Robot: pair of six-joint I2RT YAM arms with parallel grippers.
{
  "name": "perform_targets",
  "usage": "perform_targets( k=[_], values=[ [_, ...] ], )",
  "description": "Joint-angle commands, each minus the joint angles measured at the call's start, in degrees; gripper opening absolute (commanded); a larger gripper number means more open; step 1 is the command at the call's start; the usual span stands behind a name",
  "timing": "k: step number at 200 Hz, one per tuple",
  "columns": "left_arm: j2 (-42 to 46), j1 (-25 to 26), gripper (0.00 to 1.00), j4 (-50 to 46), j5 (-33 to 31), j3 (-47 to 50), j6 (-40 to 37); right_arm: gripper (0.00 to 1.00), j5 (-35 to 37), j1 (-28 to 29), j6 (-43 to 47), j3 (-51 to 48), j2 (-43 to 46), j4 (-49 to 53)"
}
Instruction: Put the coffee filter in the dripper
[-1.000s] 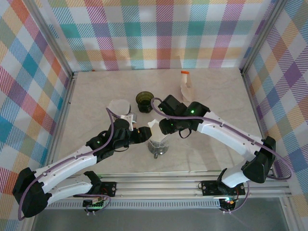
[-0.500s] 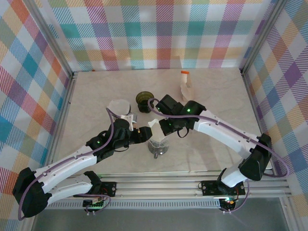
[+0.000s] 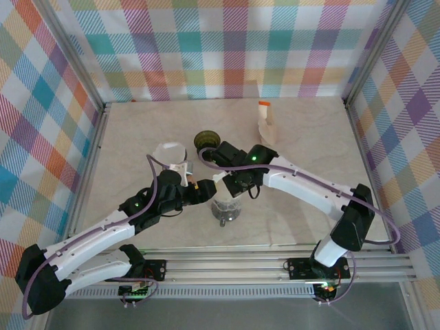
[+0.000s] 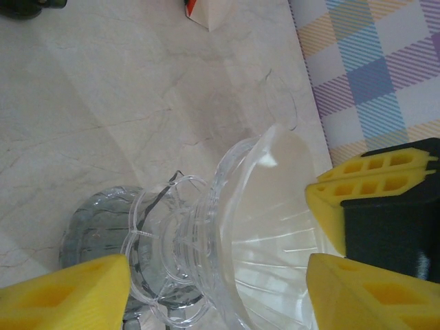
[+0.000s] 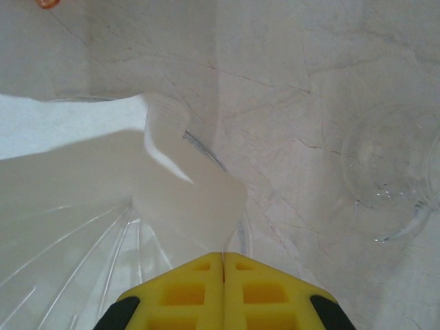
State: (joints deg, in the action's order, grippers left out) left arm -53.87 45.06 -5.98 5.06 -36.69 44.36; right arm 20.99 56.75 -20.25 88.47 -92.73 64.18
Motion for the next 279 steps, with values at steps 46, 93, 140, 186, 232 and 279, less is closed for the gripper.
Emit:
perform_targets(
  k=[46,93,140,186,232,279],
  values=[
    [1.3,-0.6,0.55,-1.2,-0.9,1.2,-0.4,0.0,3.8,1.9,0.3,3.0,-1.7,2.4],
    [0.8,-0.7,0.44,-1.4,-0.3,1.8,-0.7,0.0,3.8,2.0,-0.6,2.8,-1.6,2.1],
    [0.3,-0.6,0.38,-1.8,0.5,2.3,-1.0,0.11,4.1,2.0,-1.1,2.8,-0.4,1.1],
    [-0.1,-0.6,0.38,-1.8,0.4,2.1,-1.0,0.54,6.7,2.0,-0.6,4.4,3.0,1.0],
    [-0.3,-0.6,0.39,-1.5,0.4,2.0,-0.8,0.68,-1.9,-0.5,-0.3,5.1,-1.3,1.3],
    [-0.1,-0.6,0.4,-1.7,0.2,2.0,-0.7,0.69,-5.2,-1.6,-0.8,3.1,-4.2,-1.8]
  ],
)
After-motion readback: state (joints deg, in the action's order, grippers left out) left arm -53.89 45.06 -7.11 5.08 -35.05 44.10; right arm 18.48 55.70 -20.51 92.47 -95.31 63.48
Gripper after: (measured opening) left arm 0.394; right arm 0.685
